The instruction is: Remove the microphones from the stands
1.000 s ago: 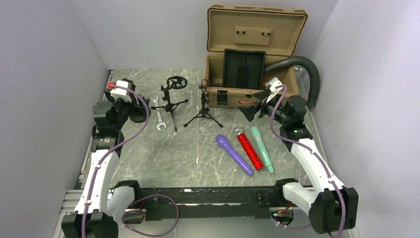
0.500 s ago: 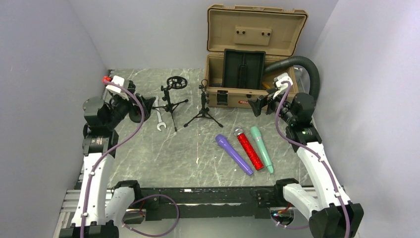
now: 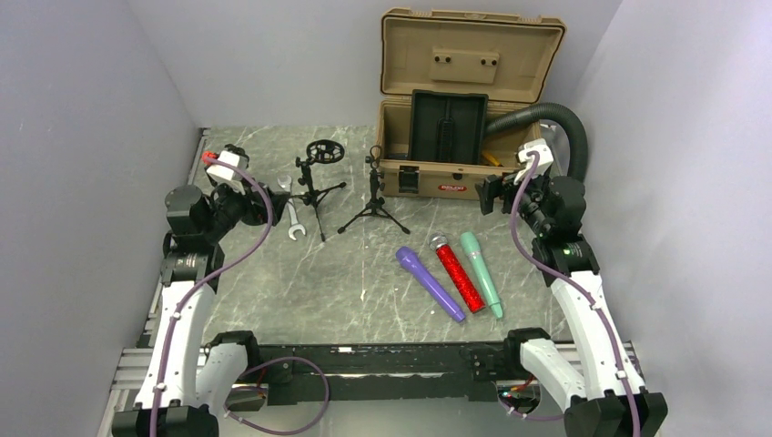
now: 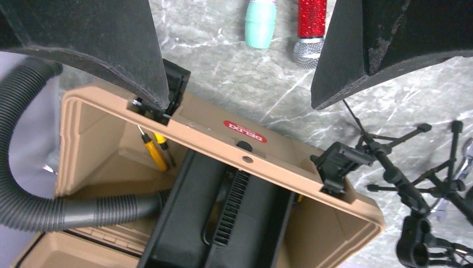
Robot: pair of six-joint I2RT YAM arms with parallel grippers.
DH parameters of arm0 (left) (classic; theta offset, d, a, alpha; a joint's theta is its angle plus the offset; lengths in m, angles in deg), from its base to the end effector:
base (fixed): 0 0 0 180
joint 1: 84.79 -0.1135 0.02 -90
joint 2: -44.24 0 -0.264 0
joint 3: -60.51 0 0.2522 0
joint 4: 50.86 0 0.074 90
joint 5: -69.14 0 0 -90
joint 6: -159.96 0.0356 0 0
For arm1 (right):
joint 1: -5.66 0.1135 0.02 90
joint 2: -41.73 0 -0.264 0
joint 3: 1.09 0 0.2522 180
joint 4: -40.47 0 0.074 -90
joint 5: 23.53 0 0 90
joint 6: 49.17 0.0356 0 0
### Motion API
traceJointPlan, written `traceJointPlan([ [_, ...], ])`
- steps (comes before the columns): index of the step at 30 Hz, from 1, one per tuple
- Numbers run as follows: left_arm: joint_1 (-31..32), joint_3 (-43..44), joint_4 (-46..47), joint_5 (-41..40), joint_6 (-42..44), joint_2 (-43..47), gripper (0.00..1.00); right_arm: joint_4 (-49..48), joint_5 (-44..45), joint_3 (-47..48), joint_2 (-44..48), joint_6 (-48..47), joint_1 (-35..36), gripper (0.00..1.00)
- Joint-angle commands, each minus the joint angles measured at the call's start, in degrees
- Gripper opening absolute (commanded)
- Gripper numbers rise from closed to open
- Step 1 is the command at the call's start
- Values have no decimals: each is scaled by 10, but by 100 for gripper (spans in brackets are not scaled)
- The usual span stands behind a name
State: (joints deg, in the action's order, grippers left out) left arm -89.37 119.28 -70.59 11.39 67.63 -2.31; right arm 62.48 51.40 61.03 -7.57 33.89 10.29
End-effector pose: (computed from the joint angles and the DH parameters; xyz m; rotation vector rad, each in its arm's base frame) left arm 0.1891 -0.0039 0.3449 0.3179 1.6715 -0.4483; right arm 0.1993 0.0254 0.3523 -0.3658 1.6905 0.1978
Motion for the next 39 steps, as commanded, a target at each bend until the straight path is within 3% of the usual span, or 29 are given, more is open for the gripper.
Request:
traceJointPlan([
  [1,1,-6,32,-61,16,11,100,6,25,6,2,-14,-13,100],
  [39,-8,-27,51,-36,36,-1,99,5,27,-11,0,-61,-37,100],
])
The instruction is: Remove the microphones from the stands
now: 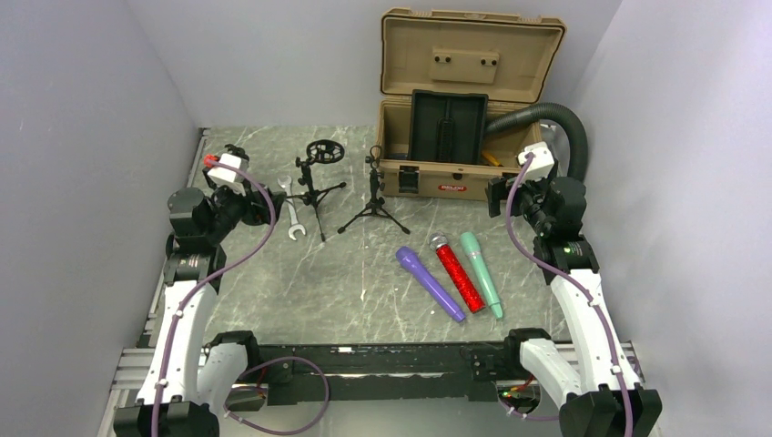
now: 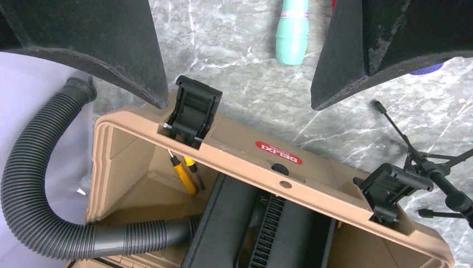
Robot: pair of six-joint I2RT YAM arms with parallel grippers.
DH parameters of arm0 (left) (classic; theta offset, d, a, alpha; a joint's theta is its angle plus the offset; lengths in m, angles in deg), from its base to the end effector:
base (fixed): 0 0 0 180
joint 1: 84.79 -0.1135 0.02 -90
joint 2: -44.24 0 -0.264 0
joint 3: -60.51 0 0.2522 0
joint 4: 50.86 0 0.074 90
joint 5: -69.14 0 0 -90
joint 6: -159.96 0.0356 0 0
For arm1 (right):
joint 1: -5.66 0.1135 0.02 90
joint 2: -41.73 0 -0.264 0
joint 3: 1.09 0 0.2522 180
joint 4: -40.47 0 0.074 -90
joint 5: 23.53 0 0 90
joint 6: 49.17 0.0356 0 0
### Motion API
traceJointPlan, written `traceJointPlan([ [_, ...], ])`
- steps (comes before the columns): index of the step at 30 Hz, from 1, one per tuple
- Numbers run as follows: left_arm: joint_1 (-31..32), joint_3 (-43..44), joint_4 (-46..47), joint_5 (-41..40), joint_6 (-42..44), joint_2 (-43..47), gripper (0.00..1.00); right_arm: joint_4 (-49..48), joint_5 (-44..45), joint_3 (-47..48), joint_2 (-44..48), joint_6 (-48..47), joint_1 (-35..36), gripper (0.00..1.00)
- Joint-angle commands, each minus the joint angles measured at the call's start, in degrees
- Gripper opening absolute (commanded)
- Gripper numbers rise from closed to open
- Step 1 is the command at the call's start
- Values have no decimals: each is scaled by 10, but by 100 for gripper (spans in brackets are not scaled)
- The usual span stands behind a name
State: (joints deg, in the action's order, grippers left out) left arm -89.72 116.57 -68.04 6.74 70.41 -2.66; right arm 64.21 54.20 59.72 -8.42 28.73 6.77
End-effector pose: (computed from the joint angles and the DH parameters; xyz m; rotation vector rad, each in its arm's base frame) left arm 0.1938 0.0002 0.3317 0.2907 1.6815 -0.3414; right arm 0.2045 0.0115 0.3382 -0.3572 1.7582 0.0553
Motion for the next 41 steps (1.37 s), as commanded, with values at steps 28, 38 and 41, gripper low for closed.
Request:
traceJointPlan([
  [28,-12,-11,43,27,6,6,99,-10,0,3,10,-22,-2,100],
  [38,-14,-11,41,26,-12,7,99,-14,12,2,9,-24,-15,100],
  [41,-16,-14,47,31,-12,9,99,-13,3,2,11,-26,-14,100],
])
